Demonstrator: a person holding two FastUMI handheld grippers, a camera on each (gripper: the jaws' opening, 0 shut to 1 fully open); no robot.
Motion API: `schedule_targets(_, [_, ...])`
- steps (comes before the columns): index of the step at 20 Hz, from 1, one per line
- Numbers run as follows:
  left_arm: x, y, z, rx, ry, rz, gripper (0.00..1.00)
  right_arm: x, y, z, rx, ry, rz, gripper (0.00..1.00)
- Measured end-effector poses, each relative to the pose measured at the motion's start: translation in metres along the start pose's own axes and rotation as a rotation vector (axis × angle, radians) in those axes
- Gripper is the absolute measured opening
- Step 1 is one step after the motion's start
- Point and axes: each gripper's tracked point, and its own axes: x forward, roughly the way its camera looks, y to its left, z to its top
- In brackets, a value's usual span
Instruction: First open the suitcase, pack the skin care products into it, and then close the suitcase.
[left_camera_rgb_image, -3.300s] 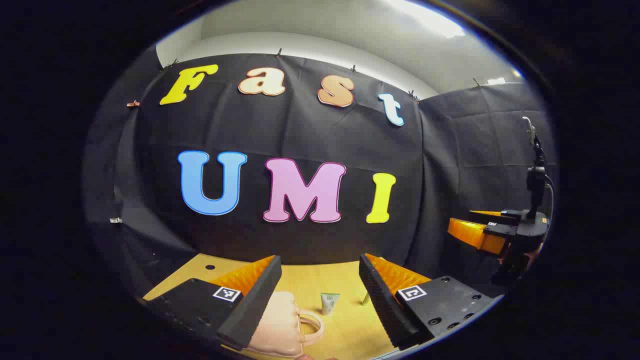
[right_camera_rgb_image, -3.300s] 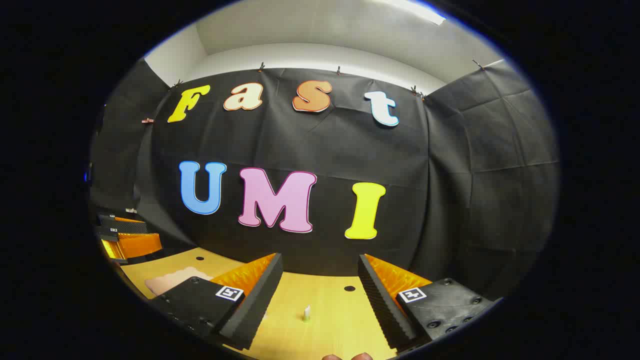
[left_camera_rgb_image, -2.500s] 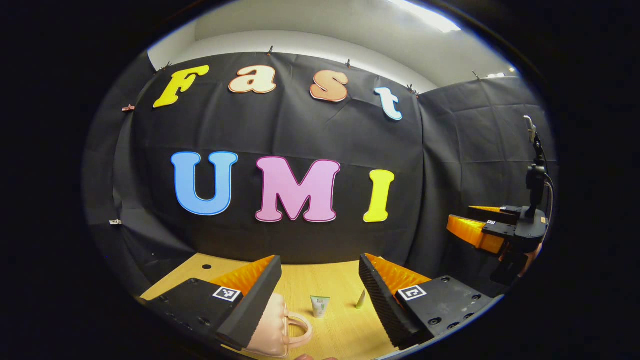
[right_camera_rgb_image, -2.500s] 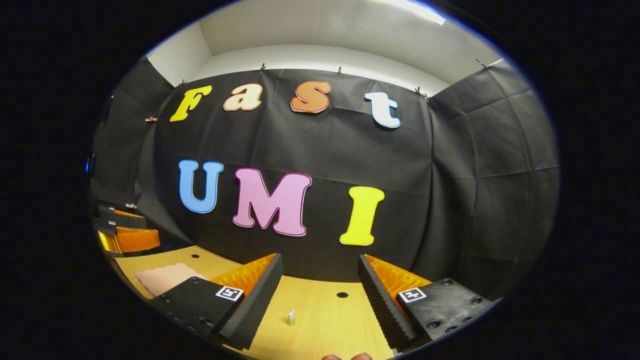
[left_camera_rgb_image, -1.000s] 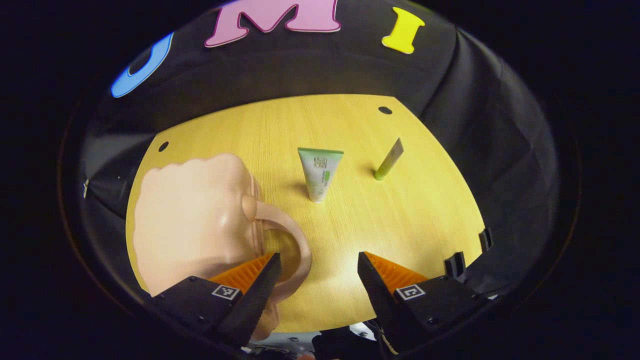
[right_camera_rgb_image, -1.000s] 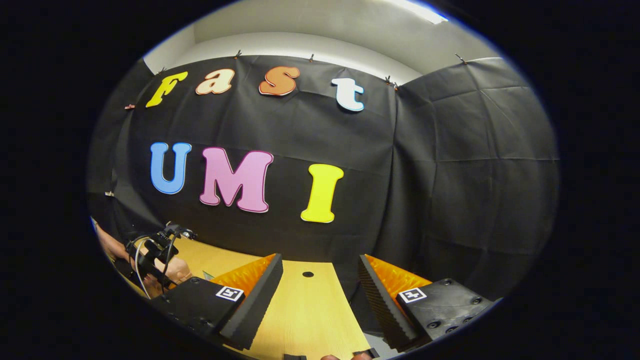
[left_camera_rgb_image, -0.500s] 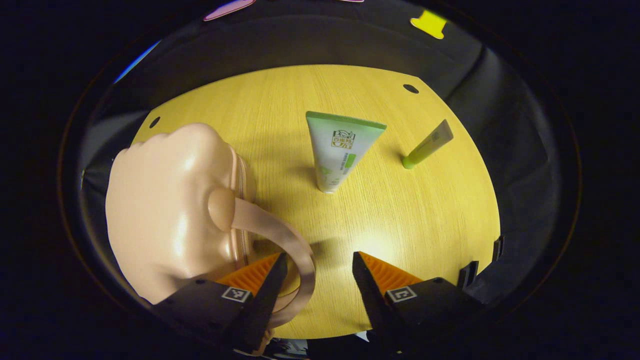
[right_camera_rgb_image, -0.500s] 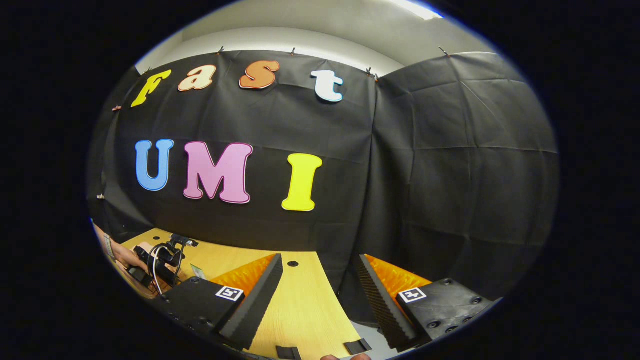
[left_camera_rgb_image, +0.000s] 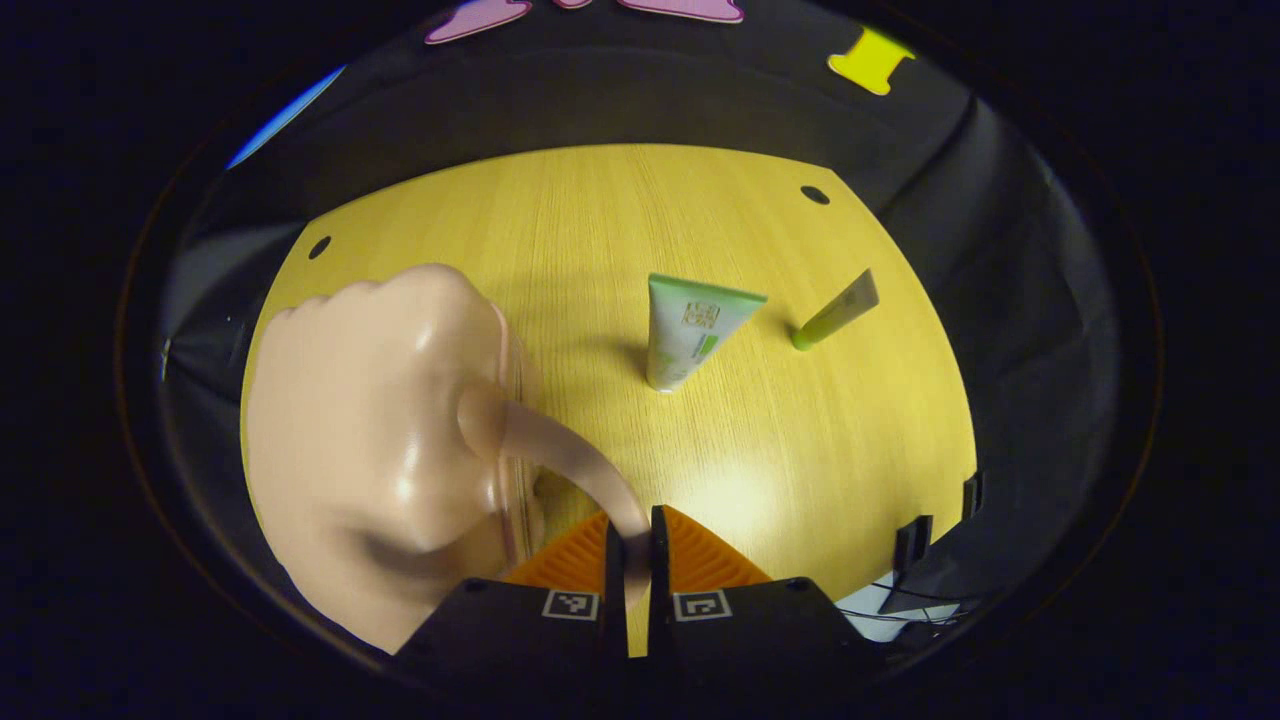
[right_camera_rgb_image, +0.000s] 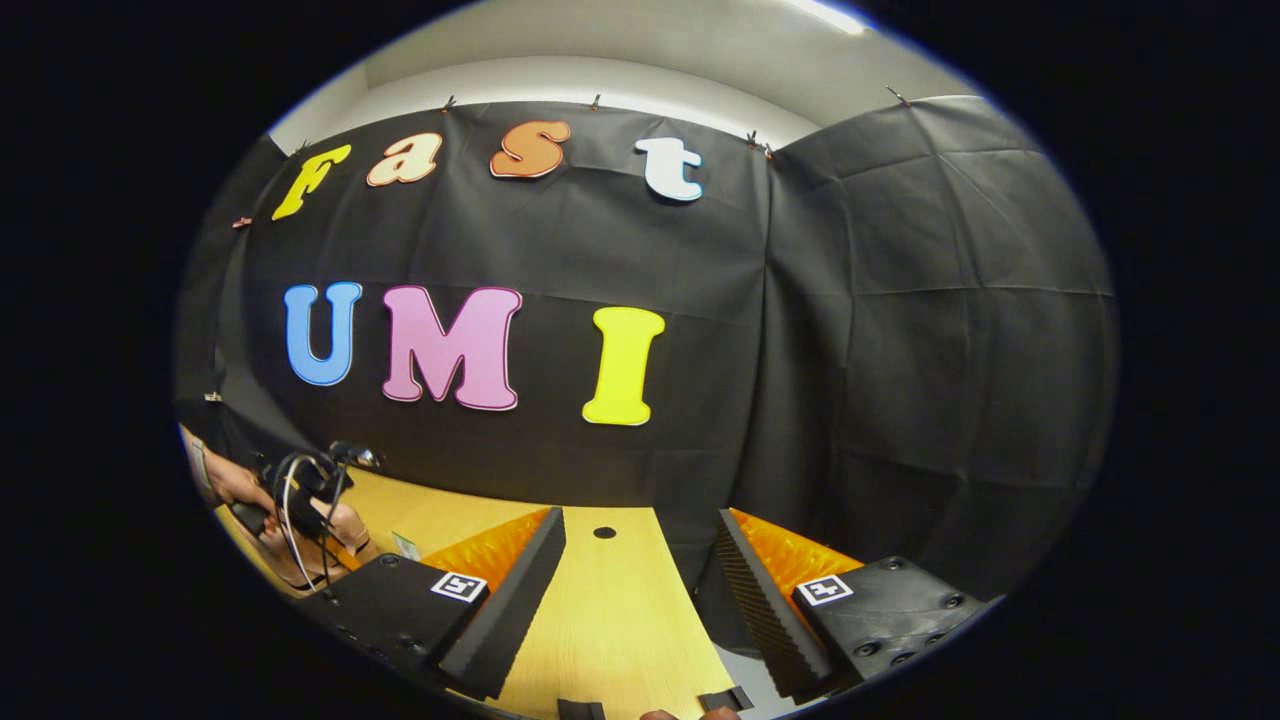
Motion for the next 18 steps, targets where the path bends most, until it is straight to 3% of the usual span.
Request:
schedule_targets(2, [-0.038,0.012,0.018,-0.03,-0.06,-0.016,0.13,0.009,0.006,-0.001,-0.002,-0.005,0.036,0.96])
schedule_targets(8, [-0.155,0.106,0.06,-0.122,-0.228,0.059,0.13,0.038,0.032,-0.001,-0.004,-0.025,0.158,0.96])
schedule_targets(10, [-0.187,0.159,0.072,-0.149,-0.294,0.137,0.12,0.05,0.043,-0.008,-0.009,-0.01,0.189,0.97])
schedule_targets(13, [-0.216,0.246,0.09,-0.153,-0.375,0.329,0.12,0.056,0.062,-0.01,0.001,0.01,0.207,0.96])
schedule_targets(15, [-0.215,0.306,0.09,-0.136,-0.383,0.429,0.12,0.061,0.079,-0.009,-0.008,0.003,0.198,0.96])
schedule_targets(18, [-0.204,0.391,0.075,-0.148,-0.341,0.52,0.12,0.064,0.111,-0.006,-0.023,0.025,0.152,0.96])
